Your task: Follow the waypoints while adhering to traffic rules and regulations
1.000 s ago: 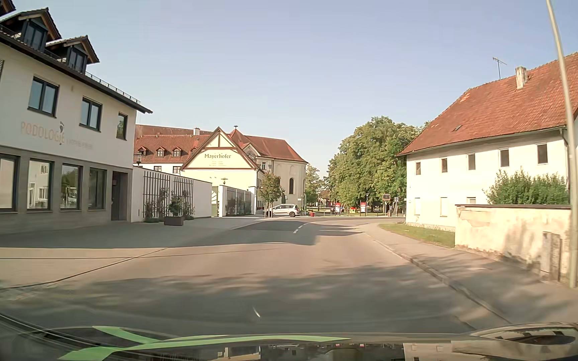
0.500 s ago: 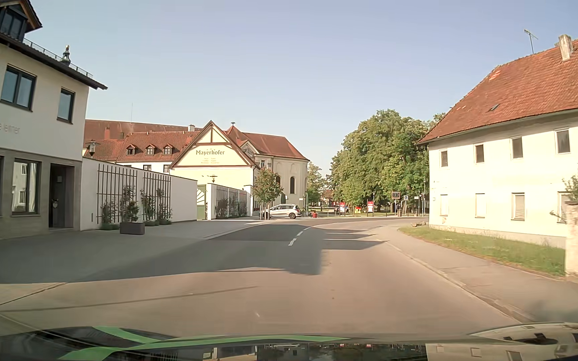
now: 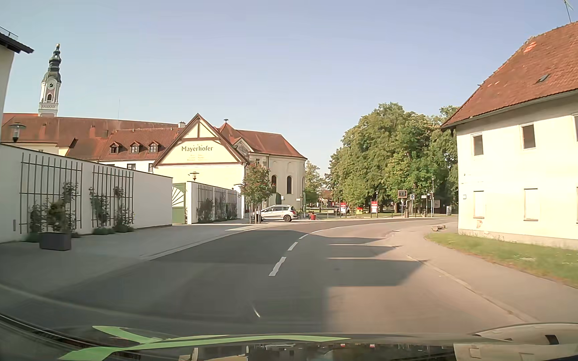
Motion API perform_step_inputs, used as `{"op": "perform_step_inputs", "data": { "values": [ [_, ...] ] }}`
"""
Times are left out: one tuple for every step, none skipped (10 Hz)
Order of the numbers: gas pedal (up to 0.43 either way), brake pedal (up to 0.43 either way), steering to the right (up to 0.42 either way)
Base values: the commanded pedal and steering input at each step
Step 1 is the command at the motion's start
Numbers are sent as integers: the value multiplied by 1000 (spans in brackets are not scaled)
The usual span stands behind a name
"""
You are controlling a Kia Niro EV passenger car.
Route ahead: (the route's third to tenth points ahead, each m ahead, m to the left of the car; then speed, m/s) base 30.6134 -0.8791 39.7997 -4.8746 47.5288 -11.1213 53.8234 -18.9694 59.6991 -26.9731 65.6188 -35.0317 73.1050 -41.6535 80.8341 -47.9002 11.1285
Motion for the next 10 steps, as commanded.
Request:
{"op": "perform_step_inputs", "data": {
  "values": [
    [0, 0, 17],
    [0, 0, 19],
    [0, 0, 22],
    [0, 0, 24],
    [0, 37, 29],
    [0, 122, 35],
    [0, 165, 41],
    [0, 177, 44],
    [0, 177, 45],
    [0, 171, 46]
  ]
}}
